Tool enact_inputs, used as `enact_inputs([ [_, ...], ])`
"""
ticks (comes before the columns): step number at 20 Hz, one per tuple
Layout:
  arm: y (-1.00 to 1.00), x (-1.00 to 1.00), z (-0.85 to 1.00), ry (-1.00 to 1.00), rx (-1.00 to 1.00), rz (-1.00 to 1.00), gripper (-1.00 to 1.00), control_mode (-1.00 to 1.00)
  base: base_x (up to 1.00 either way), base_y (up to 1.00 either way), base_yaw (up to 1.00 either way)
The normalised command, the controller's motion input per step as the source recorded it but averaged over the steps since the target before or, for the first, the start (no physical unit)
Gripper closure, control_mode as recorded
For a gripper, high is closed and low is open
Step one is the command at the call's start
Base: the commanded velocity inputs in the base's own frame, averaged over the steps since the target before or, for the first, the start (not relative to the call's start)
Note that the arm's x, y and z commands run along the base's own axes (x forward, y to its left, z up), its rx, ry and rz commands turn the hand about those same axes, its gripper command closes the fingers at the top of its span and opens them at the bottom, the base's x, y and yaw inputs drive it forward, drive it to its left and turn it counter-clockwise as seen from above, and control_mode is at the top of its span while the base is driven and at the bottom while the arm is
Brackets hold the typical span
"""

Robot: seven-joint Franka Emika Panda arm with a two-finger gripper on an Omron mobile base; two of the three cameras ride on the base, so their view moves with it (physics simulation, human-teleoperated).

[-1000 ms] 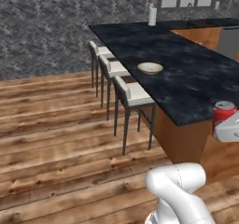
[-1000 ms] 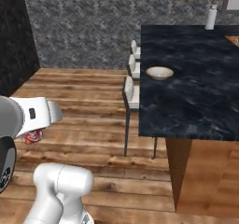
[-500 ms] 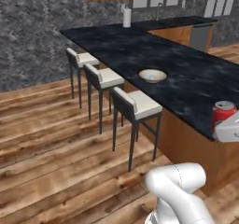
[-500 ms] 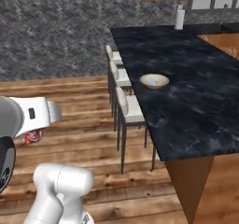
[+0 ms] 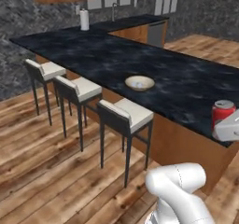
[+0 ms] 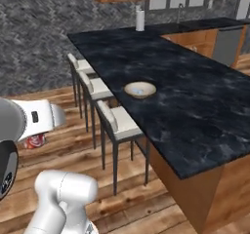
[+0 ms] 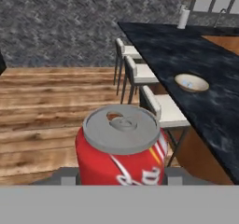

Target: Open the fridge, grab two sodas, and place both sodas inside the bowl with ice on the dining counter.

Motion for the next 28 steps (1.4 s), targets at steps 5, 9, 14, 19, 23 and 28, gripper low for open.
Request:
enact_inputs([
  [5, 0.00, 0.00, 0.00, 0.00, 0.00, 0.00, 1.00, 1.00, 0.16, 0.57, -0.53],
  [9, 0.00, 0.00, 0.00, 0.00, 0.00, 0.00, 1.00, 1.00, 0.25, 0.65, -0.50],
  [14, 0.00, 0.00, 0.00, 0.00, 0.00, 0.00, 1.00, 1.00, 0.29, 0.77, -0.46],
  [19, 0.00, 0.00, 0.00, 0.00, 0.00, 0.00, 1.00, 1.00, 0.50, 0.89, -0.40],
  [23, 0.00, 0.00, 0.00, 0.00, 0.00, 0.00, 1.00, 1.00, 0.61, 0.87, -0.38],
  [28, 0.00, 0.00, 0.00, 0.00, 0.00, 0.00, 1.00, 1.00, 0.84, 0.43, -0.33],
])
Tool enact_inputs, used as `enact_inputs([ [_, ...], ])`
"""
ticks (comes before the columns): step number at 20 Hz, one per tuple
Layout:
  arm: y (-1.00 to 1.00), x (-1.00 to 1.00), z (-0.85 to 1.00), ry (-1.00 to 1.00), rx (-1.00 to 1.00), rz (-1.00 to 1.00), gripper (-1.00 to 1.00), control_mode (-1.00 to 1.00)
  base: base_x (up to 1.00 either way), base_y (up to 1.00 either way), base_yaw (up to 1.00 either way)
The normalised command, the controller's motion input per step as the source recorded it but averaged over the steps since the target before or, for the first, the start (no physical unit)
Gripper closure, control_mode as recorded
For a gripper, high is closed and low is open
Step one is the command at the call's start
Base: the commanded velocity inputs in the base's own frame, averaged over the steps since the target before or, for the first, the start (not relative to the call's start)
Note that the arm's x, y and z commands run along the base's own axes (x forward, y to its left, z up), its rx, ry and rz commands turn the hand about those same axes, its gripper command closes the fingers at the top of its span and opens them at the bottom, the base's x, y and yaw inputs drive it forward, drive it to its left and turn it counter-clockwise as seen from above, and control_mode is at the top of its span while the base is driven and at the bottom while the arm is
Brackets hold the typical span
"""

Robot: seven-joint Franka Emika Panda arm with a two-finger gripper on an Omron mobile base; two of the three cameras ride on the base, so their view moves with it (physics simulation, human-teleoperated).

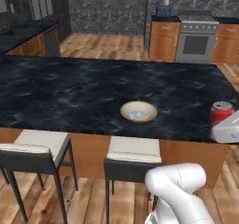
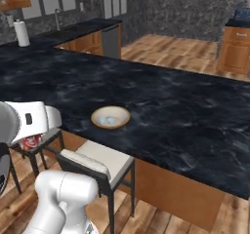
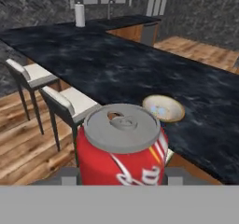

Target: Open the fridge, grab two sodas, and place both sodas inside the bowl with ice on the dining counter.

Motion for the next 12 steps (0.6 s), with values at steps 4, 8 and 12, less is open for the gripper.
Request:
enact_inputs([
  [4, 0.00, 0.00, 0.00, 0.00, 0.00, 0.00, 1.00, 1.00, 0.89, 0.09, -0.31],
  [8, 0.00, 0.00, 0.00, 0.00, 0.00, 0.00, 1.00, 1.00, 0.89, 0.00, -0.31],
  [12, 0.14, 0.97, -0.12, 0.21, -0.03, -0.30, 1.00, -1.00, 0.00, 0.00, 0.00],
])
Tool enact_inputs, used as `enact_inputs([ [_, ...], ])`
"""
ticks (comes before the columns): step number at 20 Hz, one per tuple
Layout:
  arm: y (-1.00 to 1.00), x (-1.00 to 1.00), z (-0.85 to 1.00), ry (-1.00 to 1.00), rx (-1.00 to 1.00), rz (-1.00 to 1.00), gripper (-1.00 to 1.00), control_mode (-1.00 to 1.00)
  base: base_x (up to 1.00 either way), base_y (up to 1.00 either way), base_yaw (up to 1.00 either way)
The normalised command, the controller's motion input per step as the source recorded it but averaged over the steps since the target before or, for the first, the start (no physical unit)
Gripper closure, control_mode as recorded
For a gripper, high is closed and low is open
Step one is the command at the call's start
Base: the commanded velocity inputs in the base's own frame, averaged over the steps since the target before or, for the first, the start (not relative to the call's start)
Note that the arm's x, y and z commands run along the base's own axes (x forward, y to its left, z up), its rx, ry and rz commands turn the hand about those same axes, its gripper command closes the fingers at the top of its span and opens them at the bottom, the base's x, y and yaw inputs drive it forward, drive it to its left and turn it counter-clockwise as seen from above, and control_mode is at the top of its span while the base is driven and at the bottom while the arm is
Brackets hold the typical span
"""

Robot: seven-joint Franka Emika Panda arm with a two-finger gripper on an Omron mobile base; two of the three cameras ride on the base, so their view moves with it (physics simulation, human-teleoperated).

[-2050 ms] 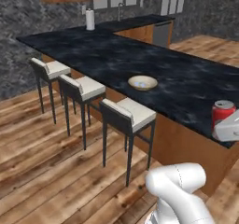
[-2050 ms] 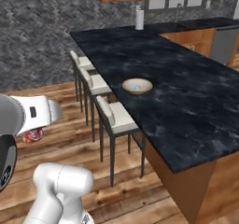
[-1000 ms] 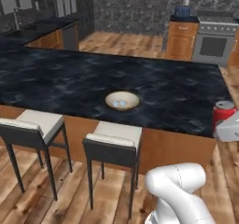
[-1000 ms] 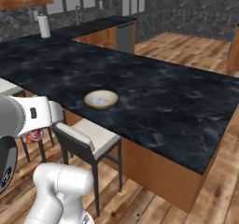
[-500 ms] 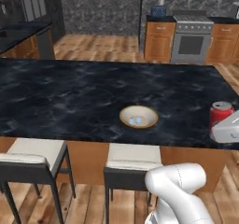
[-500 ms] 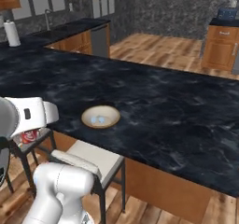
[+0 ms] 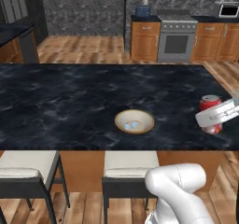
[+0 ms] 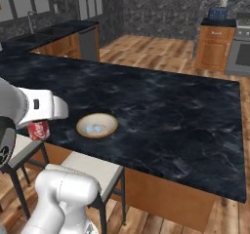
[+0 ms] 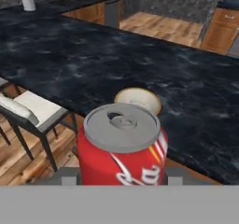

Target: Open the fridge, grab two sodas, and place both sodas inside the bowl with ice on the dining counter.

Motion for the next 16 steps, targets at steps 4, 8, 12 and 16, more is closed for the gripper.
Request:
enact_inputs([
  [4, 0.46, 1.00, -0.45, 0.35, -0.19, -0.22, 1.00, -1.00, 0.00, 0.00, 0.00],
  [8, 0.10, 1.00, -0.50, 0.44, -0.19, -0.08, 1.00, -1.00, 0.00, 0.00, 0.00],
  [12, 0.00, 1.00, -0.65, 0.39, -0.09, 0.00, 1.00, -1.00, 0.00, 0.00, 0.00],
  [16, 0.00, 1.00, -0.64, 0.32, -0.01, 0.05, 1.00, -1.00, 0.00, 0.00, 0.00],
])
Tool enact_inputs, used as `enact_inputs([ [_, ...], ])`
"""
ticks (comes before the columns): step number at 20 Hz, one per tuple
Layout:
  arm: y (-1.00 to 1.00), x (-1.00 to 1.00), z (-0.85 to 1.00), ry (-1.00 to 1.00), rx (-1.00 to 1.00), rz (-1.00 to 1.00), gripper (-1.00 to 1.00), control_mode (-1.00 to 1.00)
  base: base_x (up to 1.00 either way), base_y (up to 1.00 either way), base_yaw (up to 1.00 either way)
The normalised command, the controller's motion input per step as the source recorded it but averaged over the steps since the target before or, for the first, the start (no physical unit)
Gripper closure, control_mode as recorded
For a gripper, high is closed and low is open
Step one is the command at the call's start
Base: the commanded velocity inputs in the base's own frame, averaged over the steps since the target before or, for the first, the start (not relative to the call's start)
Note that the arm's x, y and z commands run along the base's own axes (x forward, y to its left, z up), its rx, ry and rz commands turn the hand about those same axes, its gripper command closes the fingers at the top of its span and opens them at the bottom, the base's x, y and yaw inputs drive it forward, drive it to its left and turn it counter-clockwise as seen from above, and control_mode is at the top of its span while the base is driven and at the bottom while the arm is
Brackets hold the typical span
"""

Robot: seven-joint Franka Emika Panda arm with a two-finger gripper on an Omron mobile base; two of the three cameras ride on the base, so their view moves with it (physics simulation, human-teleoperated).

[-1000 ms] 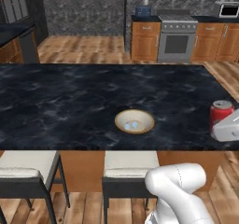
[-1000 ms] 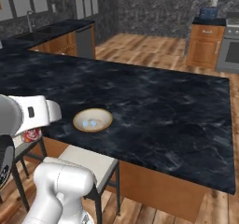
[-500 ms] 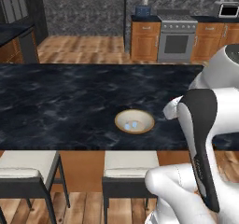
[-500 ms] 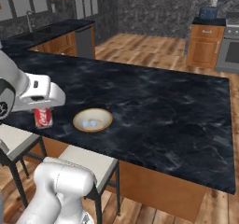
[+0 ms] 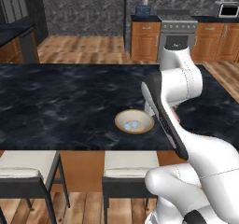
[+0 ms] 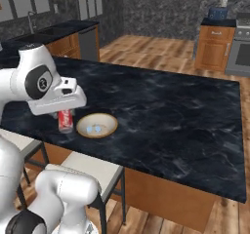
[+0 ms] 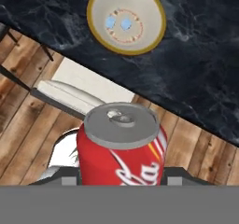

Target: Open the fridge, grab two sodas, and place both sodas inside the bowl with ice on the dining counter.

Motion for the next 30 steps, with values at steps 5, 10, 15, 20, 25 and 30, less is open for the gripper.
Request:
enact_inputs([
  [5, 0.00, 0.77, -0.43, 0.07, 0.00, 0.06, 1.00, -1.00, 0.00, 0.00, 0.00],
  [10, 0.00, 0.65, -0.28, 0.06, 0.00, 0.09, 1.00, -1.00, 0.00, 0.00, 0.00],
  [15, 0.00, 0.57, -0.39, 0.07, 0.00, 0.07, 1.00, -1.00, 0.00, 0.00, 0.00],
  [20, 0.00, 0.52, -0.36, 0.09, 0.00, 0.06, 1.00, -1.00, 0.00, 0.00, 0.00],
  [25, 0.00, 0.58, -0.36, 0.09, 0.00, 0.05, 1.00, -1.00, 0.00, 0.00, 0.00],
  [30, 0.00, 0.52, -0.40, 0.10, 0.00, 0.04, 1.00, -1.00, 0.00, 0.00, 0.00],
])
